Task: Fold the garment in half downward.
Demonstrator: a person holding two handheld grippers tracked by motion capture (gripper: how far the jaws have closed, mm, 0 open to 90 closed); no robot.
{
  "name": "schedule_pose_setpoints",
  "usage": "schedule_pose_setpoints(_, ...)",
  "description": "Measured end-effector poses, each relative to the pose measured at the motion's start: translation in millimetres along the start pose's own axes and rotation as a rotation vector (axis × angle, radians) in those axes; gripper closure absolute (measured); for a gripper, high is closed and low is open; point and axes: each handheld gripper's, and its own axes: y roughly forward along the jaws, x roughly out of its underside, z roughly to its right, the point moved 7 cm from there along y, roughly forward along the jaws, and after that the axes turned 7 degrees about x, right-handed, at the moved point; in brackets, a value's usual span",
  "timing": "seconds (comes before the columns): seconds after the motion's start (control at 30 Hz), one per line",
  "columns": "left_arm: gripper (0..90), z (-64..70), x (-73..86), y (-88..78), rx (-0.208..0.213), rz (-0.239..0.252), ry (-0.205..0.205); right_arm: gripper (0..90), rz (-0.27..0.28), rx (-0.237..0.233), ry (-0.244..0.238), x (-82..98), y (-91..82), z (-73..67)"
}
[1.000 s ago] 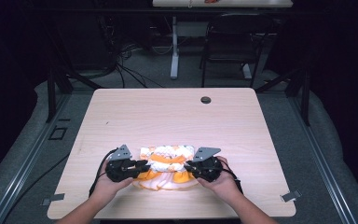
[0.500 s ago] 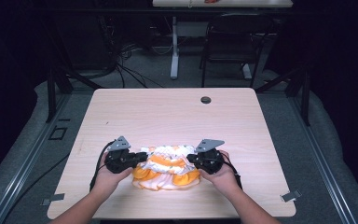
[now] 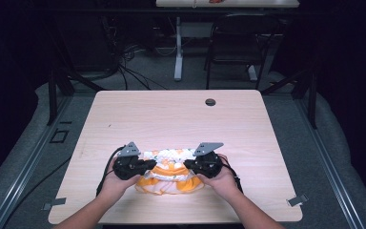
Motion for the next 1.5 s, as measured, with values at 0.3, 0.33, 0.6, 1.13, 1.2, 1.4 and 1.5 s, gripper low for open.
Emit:
schedule_pose_setpoints(0.3,83.7,10.6,12.0,0.8,0.03,-0.011,0.001,84.2,-0.01,-0.037,-0.032,8.0,-6.6,-12.3)
schedule_pose_setpoints(0.33,83.6,11.5,14.5,1.6,0.03,-0.017,0.001,84.2,-0.006,-0.04,-0.027,8.9,-6.0,-13.4)
schedule_pose_setpoints(0.6,81.8,13.7,34.3,9.0,0.028,-0.05,-0.002,83.3,-0.049,-0.07,-0.059,24.0,-1.8,-26.8)
schedule_pose_setpoints(1.13,81.0,9.4,54.7,14.5,-0.003,-0.071,-0.002,83.0,-0.084,-0.079,-0.044,43.2,5.0,-27.8)
schedule_pose_setpoints(1.2,81.0,9.1,55.0,15.0,-0.004,-0.071,-0.007,83.1,-0.082,-0.078,-0.039,43.8,5.7,-28.4)
schedule_pose_setpoints(1.4,81.2,8.4,55.0,16.1,-0.015,-0.075,-0.002,83.3,-0.092,-0.068,-0.051,45.7,8.4,-30.3)
schedule_pose_setpoints(1.5,81.2,6.7,54.4,16.3,-0.017,-0.078,0.003,83.3,-0.1,-0.069,-0.051,46.0,8.2,-29.7)
